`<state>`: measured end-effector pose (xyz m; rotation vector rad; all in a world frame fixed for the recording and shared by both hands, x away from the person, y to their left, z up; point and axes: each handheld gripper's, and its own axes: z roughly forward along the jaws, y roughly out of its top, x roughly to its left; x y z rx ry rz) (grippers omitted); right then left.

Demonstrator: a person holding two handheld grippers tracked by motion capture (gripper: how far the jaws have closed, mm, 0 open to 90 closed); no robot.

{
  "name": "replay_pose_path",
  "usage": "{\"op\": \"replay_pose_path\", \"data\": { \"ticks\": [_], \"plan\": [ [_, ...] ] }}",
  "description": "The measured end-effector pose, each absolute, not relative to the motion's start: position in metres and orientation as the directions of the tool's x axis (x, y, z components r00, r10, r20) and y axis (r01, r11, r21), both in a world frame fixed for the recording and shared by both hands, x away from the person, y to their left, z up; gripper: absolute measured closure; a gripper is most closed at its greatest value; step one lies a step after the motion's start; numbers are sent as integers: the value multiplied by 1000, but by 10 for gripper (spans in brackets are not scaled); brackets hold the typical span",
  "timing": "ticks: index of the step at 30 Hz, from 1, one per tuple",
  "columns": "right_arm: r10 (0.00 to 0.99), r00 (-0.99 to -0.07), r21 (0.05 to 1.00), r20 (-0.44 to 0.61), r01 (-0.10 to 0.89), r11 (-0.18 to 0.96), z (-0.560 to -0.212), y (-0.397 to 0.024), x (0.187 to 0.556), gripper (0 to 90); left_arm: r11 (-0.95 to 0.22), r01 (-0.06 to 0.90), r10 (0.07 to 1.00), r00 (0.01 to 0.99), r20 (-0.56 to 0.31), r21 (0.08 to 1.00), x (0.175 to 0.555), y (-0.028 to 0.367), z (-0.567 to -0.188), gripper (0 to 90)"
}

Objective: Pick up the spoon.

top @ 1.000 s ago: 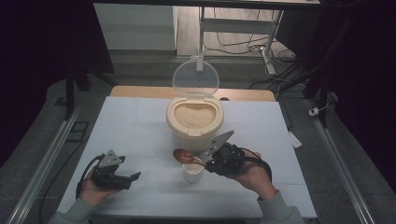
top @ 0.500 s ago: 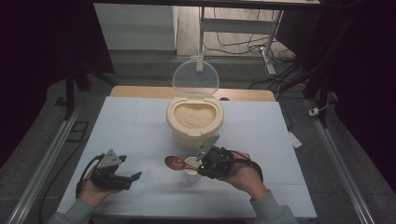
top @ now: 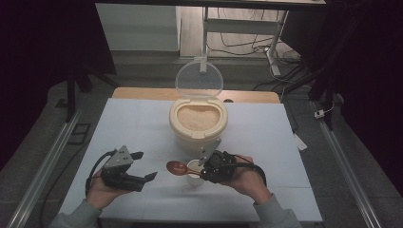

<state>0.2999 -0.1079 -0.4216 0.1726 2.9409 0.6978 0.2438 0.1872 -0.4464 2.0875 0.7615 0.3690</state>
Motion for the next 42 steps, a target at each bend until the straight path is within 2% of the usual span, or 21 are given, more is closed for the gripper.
{"op": "replay_pose_path", "data": {
  "ticks": [5, 8, 13, 21, 25, 35, 36, 40, 42],
  "plan": [
    [132, -987, 457, -94, 75, 886, -422, -106, 299, 798, -515, 311, 541, 841, 21, 799, 245, 154, -424, 191],
    [134, -987, 456, -94, 77, 887, -422, -105, 297, 798, -587, 275, 469, 882, 43, 761, 250, 132, -417, 208],
    [120, -988, 461, -103, 59, 886, -422, -104, 295, 798, -684, 244, 379, 924, 49, 687, 261, 101, -419, 286],
    [100, -989, 461, -110, 39, 886, -424, -102, 294, 798, -734, 233, 331, 943, 37, 638, 276, 86, -425, 365],
    [84, -989, 460, -125, 18, 888, -424, -101, 292, 798, -761, 227, 300, 954, 20, 608, 280, 81, -429, 448],
    [57, -988, 454, -144, -14, 891, -423, -99, 289, 798, -813, 201, 252, 968, 18, 546, 284, 72, -437, 576],
    [65, -988, 450, -140, -5, 893, -424, -99, 287, 798, -816, 200, 251, 968, 22, 542, 285, 71, -437, 617],
    [1, -986, 450, -165, -74, 890, -424, -98, 288, 798, -834, 185, 235, 971, 31, 519, 285, 70, -440, 679],
    [2, -986, 441, -168, -73, 895, -424, -98, 287, 798, -837, 179, 220, 975, 19, 518, 285, 69, -442, 691]
  ]
}}
